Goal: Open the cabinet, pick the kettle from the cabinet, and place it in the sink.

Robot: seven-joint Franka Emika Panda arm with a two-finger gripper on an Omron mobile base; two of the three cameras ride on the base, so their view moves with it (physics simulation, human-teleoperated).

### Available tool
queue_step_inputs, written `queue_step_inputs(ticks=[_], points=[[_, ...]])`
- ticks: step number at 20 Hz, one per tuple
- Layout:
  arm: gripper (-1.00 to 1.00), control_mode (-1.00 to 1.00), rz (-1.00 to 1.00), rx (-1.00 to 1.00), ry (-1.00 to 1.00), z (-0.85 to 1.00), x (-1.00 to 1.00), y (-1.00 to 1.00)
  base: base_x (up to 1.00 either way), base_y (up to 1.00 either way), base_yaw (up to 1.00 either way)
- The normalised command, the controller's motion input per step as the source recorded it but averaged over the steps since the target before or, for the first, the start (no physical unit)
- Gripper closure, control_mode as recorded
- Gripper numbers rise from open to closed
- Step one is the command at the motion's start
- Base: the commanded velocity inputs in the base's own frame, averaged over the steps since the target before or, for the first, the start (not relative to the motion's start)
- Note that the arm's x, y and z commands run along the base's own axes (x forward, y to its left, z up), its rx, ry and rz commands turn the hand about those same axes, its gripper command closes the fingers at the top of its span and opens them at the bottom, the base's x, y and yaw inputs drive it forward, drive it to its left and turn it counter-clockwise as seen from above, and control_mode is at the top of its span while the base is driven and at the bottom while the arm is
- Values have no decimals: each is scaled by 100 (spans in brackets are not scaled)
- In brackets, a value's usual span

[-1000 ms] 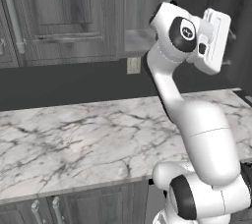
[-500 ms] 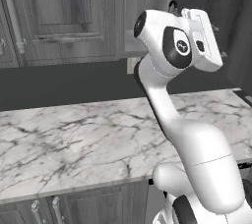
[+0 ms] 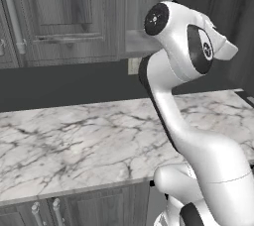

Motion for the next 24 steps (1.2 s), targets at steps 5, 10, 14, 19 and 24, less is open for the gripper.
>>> queue_step_inputs(ticks=[5,10,14,19,24], points=[[-100,-100,30,-2,8,4,15,8,0,0,0],[-100,-100,23,-4,1,1,21,1,0,0,0],[-100,-100,14,-6,9,5,26,0,0,0,0],[-100,-100,10,-7,3,2,22,0,0,0,0],[-100,-100,5,-4,2,0,24,0,0,0,0]])
